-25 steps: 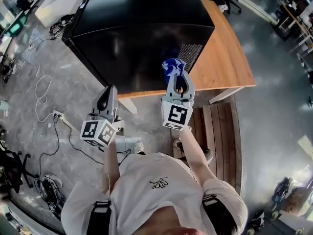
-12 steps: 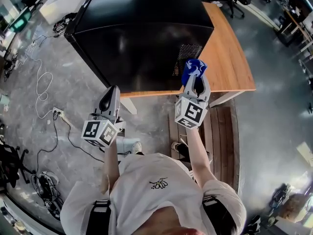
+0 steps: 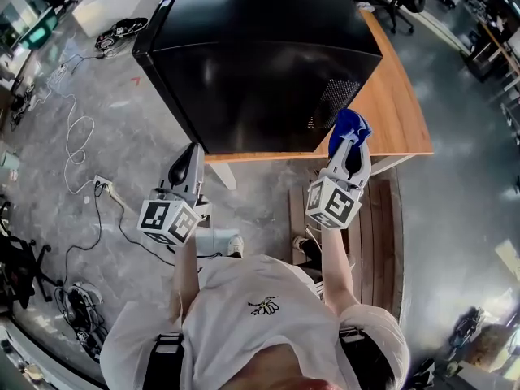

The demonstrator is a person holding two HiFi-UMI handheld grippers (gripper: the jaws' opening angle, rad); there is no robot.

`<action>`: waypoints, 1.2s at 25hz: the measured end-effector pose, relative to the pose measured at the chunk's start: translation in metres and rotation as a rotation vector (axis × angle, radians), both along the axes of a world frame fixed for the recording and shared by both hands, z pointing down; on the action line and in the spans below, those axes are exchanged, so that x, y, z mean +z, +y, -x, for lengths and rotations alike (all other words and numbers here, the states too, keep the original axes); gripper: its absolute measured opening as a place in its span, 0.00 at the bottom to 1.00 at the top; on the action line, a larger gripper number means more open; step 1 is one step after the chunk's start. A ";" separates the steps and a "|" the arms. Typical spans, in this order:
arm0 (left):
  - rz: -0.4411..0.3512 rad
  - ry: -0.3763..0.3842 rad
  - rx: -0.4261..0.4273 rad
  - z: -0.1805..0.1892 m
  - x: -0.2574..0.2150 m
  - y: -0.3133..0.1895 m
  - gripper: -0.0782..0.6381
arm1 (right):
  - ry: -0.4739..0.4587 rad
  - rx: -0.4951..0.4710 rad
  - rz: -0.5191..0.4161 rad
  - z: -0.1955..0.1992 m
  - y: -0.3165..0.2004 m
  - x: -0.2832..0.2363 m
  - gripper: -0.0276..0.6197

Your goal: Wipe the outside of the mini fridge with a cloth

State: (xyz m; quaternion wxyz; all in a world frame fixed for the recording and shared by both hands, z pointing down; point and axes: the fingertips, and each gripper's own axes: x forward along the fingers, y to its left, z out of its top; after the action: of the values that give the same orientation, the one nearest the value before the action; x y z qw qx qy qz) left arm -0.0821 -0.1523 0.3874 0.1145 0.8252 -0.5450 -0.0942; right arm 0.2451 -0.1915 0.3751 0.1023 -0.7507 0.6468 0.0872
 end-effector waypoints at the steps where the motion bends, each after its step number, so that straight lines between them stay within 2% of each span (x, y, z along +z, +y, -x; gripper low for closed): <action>1: -0.004 -0.001 0.001 0.010 -0.001 0.000 0.12 | -0.003 -0.006 -0.001 0.010 0.006 -0.001 0.14; 8: -0.025 -0.002 0.010 0.056 -0.012 -0.003 0.12 | -0.081 -0.142 -0.018 0.102 0.024 -0.009 0.14; 11: -0.030 0.001 -0.024 0.083 -0.016 0.000 0.12 | -0.097 -0.275 -0.007 0.167 0.019 -0.012 0.14; 15: -0.021 0.010 -0.102 0.125 -0.011 0.010 0.12 | -0.059 -0.464 0.003 0.263 0.019 -0.005 0.14; 18: 0.006 0.017 -0.157 0.151 0.000 0.018 0.12 | -0.031 -0.554 0.010 0.313 0.017 0.000 0.14; 25: 0.042 0.027 -0.229 0.184 0.013 0.032 0.12 | 0.014 -0.624 0.091 0.372 -0.005 0.027 0.14; 30: 0.049 0.036 -0.229 0.183 0.017 0.032 0.12 | 0.039 -0.625 0.111 0.373 -0.018 0.036 0.14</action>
State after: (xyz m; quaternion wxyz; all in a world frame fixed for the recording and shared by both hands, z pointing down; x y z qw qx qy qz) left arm -0.2648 -0.1208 0.4041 0.1328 0.7526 -0.6358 -0.1083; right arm -0.1283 -0.2098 0.4115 0.0705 -0.5181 0.8519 0.0307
